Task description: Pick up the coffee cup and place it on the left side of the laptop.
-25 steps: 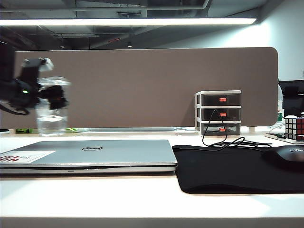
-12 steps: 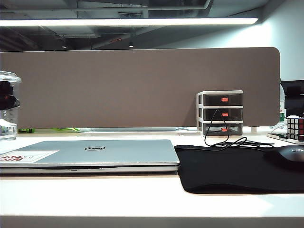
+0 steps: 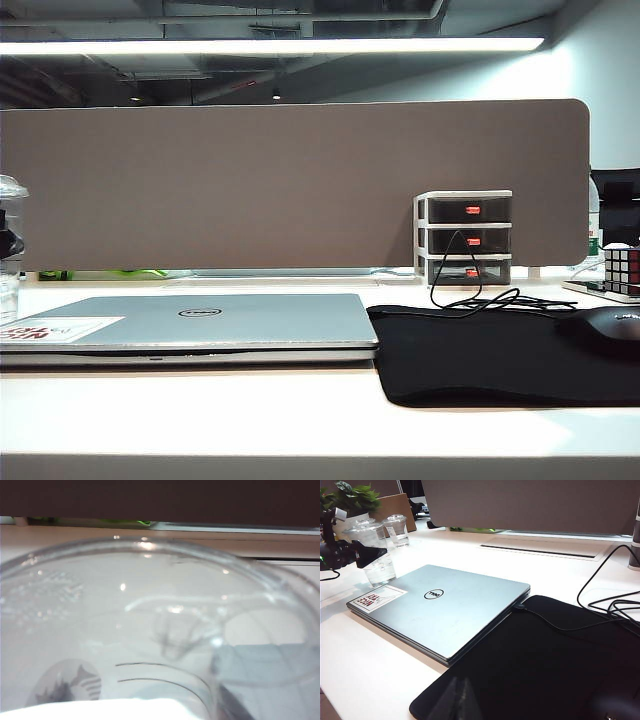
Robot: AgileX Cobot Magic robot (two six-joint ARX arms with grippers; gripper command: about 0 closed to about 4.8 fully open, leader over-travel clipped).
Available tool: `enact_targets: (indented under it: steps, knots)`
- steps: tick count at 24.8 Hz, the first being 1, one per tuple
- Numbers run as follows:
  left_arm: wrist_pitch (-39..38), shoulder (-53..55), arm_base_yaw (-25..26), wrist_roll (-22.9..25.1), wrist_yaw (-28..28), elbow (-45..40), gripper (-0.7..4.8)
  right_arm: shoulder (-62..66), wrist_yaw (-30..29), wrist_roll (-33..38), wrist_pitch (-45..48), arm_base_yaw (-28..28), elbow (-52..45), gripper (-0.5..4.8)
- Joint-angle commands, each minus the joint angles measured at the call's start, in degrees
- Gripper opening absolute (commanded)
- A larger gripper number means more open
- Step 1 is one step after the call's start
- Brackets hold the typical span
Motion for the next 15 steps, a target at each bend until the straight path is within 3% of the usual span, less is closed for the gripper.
enact_targets:
  steps: [1, 11, 15]
  knots:
    - [3.5, -0.3, 0.2, 1.2, -1.9, -0.9, 3.59, -0.1, 0.1, 0.0, 0.9, 0.0, -0.3, -0.01]
    - [3.7, -0.3, 0.9, 3.9, -4.6, -1.1, 3.59, -0.1, -0.1, 0.0, 0.8, 0.0, -0.3, -0.01]
    - [3.7, -0.3, 1.6, 3.9, -4.5, -1.1, 4.14, -0.1, -0.1, 0.0, 0.8, 0.0, -0.3, -0.01]
